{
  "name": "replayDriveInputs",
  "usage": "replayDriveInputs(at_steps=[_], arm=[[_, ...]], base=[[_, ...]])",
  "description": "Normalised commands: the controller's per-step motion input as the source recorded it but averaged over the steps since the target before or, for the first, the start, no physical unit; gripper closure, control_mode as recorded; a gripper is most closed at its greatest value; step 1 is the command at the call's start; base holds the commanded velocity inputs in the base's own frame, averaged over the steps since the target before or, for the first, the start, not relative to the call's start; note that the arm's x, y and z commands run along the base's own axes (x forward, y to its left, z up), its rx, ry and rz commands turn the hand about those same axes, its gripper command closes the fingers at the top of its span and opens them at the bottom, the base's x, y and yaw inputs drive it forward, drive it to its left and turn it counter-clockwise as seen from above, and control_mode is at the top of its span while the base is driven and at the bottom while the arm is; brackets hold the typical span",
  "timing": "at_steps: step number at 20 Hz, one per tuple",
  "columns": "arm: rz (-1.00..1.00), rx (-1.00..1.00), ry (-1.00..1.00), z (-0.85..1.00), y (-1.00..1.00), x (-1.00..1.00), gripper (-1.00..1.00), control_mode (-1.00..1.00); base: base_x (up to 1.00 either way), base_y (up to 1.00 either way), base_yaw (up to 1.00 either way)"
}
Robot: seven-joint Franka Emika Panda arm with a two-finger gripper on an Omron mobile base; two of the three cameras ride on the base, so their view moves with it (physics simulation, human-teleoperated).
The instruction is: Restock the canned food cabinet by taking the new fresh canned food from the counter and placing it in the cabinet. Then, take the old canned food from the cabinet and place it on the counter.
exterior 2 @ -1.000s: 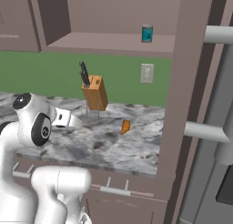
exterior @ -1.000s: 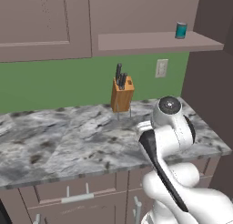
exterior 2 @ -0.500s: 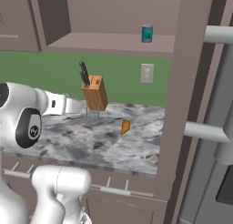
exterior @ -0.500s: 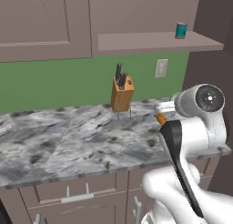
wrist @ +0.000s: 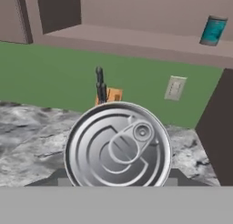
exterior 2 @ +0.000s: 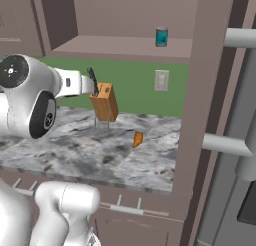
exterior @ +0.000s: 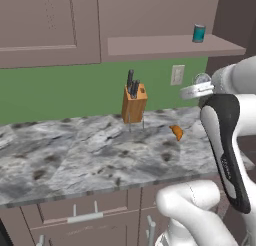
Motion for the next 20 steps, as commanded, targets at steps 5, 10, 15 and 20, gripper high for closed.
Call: replayDriveInputs(at_steps=[5,10,15,20], arm=[[0.00,0.00,-0.14,0.25,0.00,0.20,1.00,-1.00],[0.00,0.00,-0.02,0.65,0.00,0.90,1.00,-1.00],[0.00,0.00,0.01,0.28,-0.03,1.00,1.00,-1.00],[0.00,0.00,0.03,-0.04,-0.09,1.00,1.00,-1.00]], base=[[0.00,0.00,0.00],[0.00,0.00,0.00],[0.00,0.00,0.00],[0.00,0.00,0.00]])
